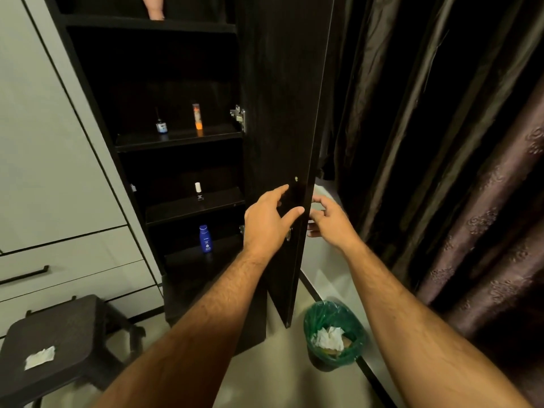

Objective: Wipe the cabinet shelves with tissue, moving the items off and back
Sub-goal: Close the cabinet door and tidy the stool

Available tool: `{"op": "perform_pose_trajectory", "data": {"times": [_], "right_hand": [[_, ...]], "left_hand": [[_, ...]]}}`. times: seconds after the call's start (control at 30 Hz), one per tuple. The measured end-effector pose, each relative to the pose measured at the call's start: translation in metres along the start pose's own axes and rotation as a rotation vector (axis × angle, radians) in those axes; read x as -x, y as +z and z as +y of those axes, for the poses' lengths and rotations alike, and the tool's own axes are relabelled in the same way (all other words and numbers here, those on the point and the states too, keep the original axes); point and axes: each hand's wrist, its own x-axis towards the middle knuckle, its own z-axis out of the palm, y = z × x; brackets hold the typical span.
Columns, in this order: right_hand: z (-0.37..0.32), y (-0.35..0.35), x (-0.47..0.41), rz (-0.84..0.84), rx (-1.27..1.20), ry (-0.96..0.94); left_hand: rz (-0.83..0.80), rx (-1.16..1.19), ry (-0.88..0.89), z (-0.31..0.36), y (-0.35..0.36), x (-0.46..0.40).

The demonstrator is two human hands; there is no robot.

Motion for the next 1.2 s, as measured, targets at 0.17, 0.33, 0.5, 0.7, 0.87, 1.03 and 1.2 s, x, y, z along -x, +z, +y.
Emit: {"op": "perform_pose_trajectory", "data": {"times": [0.17, 0.33, 0.5, 0.7, 0.87, 1.03, 1.2], "right_hand": [[-0.011, 0.027, 0.0, -0.056, -0.026, -0.051], [-0.024, 0.063, 0.008, -0.131, -0.053, -0.094], [-0.038, 0.098, 0.005, -0.181, 0.06, -0.173], [-0.058, 0.152, -0.016, -0.207, 0.207, -0.27], [-0.08, 0.206, -0.031, -0.181, 0.356, -0.302], [-0.109, 0.258, -0.049, -0.156, 0.5, -0.31], [-0.13, 0.298, -0.068, -0.144, 0.635, -0.314]], "left_hand": [[0.067, -0.003, 0.009, -0.015, -0.031, -0.004], [0.115, -0.023, 0.022, -0.037, -0.065, -0.003], [0.156, 0.012, 0.007, -0.066, -0.101, 0.004], [0.218, -0.069, -0.001, -0.105, -0.152, -0.003], [0.239, -0.136, -0.028, -0.139, -0.195, -0.018], [0.225, -0.168, -0.061, -0.169, -0.234, -0.043], [0.247, -0.183, -0.092, -0.205, -0.262, -0.074]]}}
